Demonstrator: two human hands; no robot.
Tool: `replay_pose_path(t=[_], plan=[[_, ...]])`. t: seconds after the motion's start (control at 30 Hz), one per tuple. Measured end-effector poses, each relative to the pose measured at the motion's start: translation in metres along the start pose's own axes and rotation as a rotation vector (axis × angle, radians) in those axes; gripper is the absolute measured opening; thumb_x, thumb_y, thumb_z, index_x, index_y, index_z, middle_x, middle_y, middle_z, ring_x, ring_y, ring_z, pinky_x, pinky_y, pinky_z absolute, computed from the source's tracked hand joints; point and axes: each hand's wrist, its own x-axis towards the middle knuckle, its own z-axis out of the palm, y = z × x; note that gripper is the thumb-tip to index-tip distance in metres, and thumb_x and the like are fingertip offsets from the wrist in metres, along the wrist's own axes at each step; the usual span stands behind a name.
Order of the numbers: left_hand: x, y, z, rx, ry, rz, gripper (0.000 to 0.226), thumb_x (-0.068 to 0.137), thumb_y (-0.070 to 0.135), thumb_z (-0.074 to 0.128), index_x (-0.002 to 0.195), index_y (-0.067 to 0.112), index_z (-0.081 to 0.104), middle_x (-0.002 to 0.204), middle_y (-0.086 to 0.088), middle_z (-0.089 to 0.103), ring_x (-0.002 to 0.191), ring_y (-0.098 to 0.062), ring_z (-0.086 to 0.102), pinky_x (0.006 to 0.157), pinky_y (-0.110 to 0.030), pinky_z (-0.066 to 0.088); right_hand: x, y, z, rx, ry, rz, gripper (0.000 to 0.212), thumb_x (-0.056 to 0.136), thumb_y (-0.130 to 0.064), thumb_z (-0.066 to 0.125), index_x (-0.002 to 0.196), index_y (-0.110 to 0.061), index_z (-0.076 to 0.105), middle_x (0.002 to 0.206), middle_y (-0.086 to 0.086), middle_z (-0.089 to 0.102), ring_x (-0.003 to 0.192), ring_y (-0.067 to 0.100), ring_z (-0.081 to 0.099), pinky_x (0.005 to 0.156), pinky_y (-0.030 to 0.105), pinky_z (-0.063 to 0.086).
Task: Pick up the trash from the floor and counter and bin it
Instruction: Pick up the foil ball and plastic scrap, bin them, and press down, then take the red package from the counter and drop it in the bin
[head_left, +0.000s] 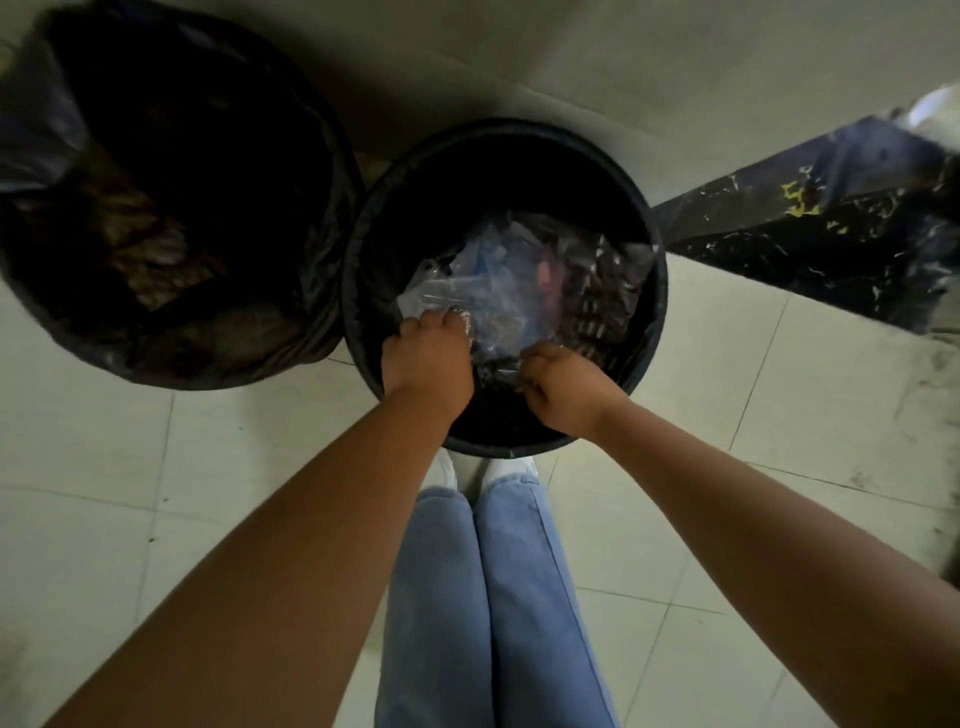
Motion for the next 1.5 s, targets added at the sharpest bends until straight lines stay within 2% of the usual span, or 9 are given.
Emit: replay_pose_path(t=[0.2, 0.33, 0.4, 0.5, 0.6, 0.7, 0.87, 1.17, 1.5], plan=[[-0.088, -0.007, -0.065, 0.149, 0.085, 0.056, 0.043, 0.097, 0.014, 0.041, 0.14, 0.013, 0.037, 0.146, -0.009, 0.04, 0.136, -0.029, 0.033, 0.108, -0.039, 0.034, -0.087, -0.036, -0.056, 0.134, 0.158, 0.054, 0.03, 0.09, -0.01, 0.047, 0.113, 0.004, 0.06, 0.116, 0.024, 0.063, 0.109, 0.039, 0.057, 0.092, 0.041, 0.049], [-0.134, 0.004, -0.116, 0.187, 0.156, 0.13, 0.044, 0.099, 0.016, 0.04, 0.143, 0.015, 0.034, 0.154, -0.006, 0.03, 0.144, -0.027, 0.021, 0.115, -0.04, 0.026, -0.136, -0.061, -0.096, 0.137, 0.272, 0.117, 0.039, 0.075, -0.02, 0.039, 0.078, 0.002, 0.071, 0.078, 0.021, 0.073, 0.071, 0.037, 0.07, 0.063, 0.038, 0.06], [-0.152, 0.017, -0.139, 0.214, 0.168, 0.185, 0.046, 0.099, 0.018, 0.041, 0.144, 0.016, 0.033, 0.155, -0.005, 0.028, 0.146, -0.027, 0.018, 0.116, -0.04, 0.024, -0.157, -0.066, -0.112, 0.147, 0.352, 0.139, 0.04, 0.073, -0.021, 0.037, 0.076, 0.0, 0.07, 0.076, 0.019, 0.072, 0.07, 0.036, 0.069, 0.063, 0.038, 0.061], [-0.178, 0.043, -0.168, 0.295, 0.199, 0.298, 0.047, 0.1, 0.022, 0.039, 0.146, 0.018, 0.029, 0.158, -0.004, 0.021, 0.147, -0.027, 0.012, 0.118, -0.041, 0.021, -0.202, -0.076, -0.141, 0.22, 0.49, 0.271, 0.037, 0.084, -0.021, 0.04, 0.097, 0.0, 0.068, 0.103, 0.021, 0.07, 0.099, 0.04, 0.063, 0.086, 0.048, 0.055], [-0.204, 0.079, -0.192, 0.383, 0.255, 0.433, 0.048, 0.102, 0.027, 0.034, 0.148, 0.02, 0.023, 0.161, -0.003, 0.014, 0.149, -0.027, 0.005, 0.121, -0.042, 0.013, -0.252, -0.077, -0.162, 0.217, 0.583, 0.498, 0.045, 0.096, -0.03, 0.042, 0.137, -0.01, 0.042, 0.15, 0.013, 0.037, 0.142, 0.033, 0.025, 0.116, 0.046, 0.022], [-0.237, 0.13, -0.212, 0.466, 0.306, 0.586, 0.048, 0.103, 0.029, 0.031, 0.149, 0.022, 0.021, 0.161, -0.002, 0.011, 0.149, -0.027, 0.002, 0.122, -0.043, 0.009, -0.31, -0.069, -0.177, 0.226, 0.648, 0.658, 0.054, 0.098, -0.037, 0.034, 0.147, -0.017, 0.021, 0.16, 0.005, 0.014, 0.148, 0.026, 0.005, 0.121, 0.045, 0.009], [-0.318, 0.234, -0.221, 0.592, 0.393, 0.871, 0.049, 0.103, 0.032, 0.029, 0.15, 0.022, 0.018, 0.162, -0.002, 0.009, 0.15, -0.026, -0.001, 0.122, -0.044, 0.008, -0.443, -0.048, -0.183, 0.336, 0.81, 0.954, 0.055, 0.098, -0.037, 0.034, 0.148, -0.021, 0.016, 0.16, 0.002, 0.009, 0.148, 0.024, 0.001, 0.121, 0.045, 0.005], [-0.564, 0.416, -0.125, 0.774, 0.412, 1.458, 0.048, 0.103, 0.03, 0.029, 0.149, 0.019, 0.021, 0.162, -0.002, 0.011, 0.15, -0.026, -0.001, 0.122, -0.045, 0.007, -0.739, -0.071, -0.074, 0.513, 1.112, 1.551, 0.055, 0.098, -0.035, 0.036, 0.148, -0.018, 0.019, 0.16, 0.004, 0.01, 0.148, 0.025, 0.003, 0.121, 0.044, 0.005], [-0.873, 0.489, 0.1, 0.821, 0.249, 2.019, 0.045, 0.102, 0.027, 0.034, 0.146, 0.019, 0.028, 0.16, -0.004, 0.018, 0.149, -0.026, 0.005, 0.121, -0.042, 0.011, -1.016, -0.178, 0.151, 0.687, 1.211, 2.194, 0.054, 0.096, -0.029, 0.042, 0.145, -0.011, 0.028, 0.157, 0.01, 0.023, 0.146, 0.028, 0.014, 0.119, 0.046, 0.015]])
